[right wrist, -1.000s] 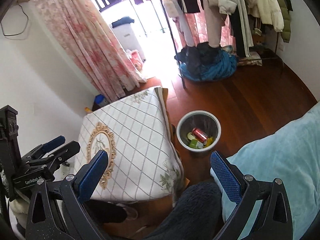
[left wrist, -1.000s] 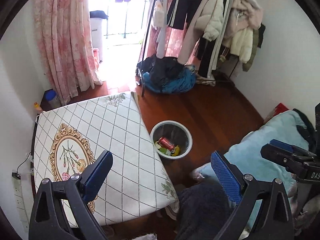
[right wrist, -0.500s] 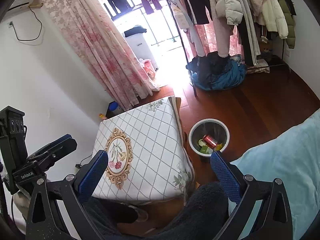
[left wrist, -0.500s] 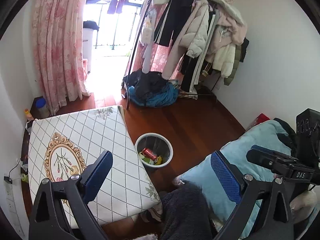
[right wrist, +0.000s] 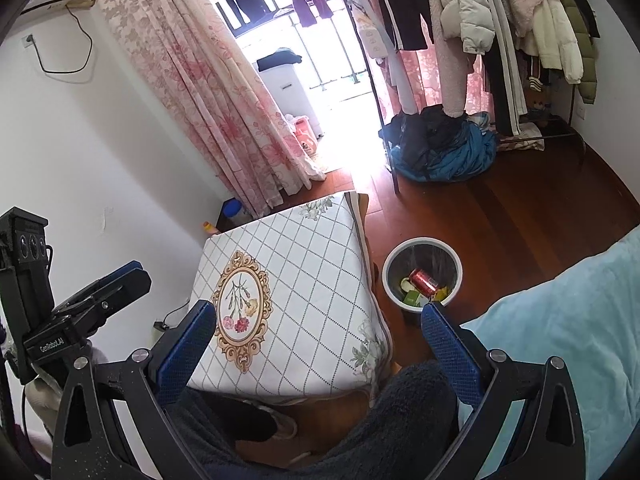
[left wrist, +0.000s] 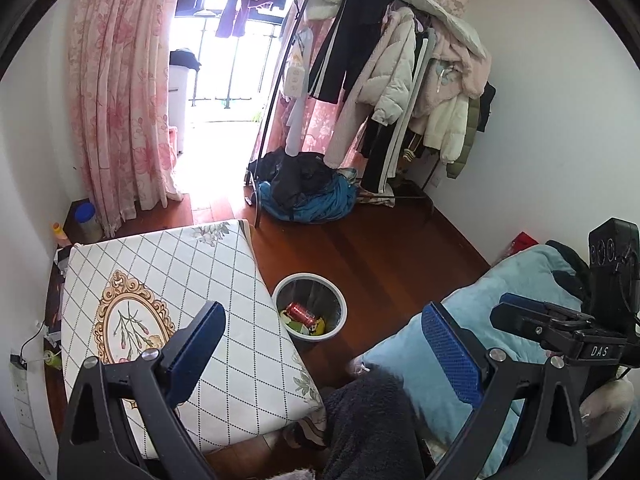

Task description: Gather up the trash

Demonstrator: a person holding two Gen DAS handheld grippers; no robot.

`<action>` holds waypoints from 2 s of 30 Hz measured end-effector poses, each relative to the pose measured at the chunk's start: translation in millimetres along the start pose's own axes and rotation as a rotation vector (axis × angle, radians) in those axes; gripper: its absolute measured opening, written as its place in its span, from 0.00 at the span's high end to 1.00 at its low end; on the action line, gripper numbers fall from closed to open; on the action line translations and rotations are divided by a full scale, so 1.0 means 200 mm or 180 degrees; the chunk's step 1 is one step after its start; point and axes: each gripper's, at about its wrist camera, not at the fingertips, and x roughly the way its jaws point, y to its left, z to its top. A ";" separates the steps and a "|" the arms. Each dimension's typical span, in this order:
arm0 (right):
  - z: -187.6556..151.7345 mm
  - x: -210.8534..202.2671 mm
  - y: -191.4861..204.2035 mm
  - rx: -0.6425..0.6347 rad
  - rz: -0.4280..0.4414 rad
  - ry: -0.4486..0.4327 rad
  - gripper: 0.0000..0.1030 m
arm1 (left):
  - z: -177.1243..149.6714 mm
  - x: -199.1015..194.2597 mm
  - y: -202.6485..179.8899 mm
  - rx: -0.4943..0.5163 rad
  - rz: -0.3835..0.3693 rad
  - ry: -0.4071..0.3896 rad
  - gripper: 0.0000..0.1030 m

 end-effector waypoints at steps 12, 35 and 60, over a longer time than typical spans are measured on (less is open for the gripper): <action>0.00 -0.01 0.03 -0.0042 -0.0004 0.0007 0.00 | 0.01 -0.03 0.00 0.0012 0.0013 -0.0042 0.00; 0.02 -0.04 0.00 -0.0122 0.0002 0.0032 0.00 | 0.00 -0.04 -0.04 0.0040 -0.0071 -0.0032 0.00; 0.01 -0.06 -0.01 -0.0147 -0.0023 0.0031 0.00 | 0.01 -0.04 -0.07 0.0044 -0.0109 -0.0043 0.00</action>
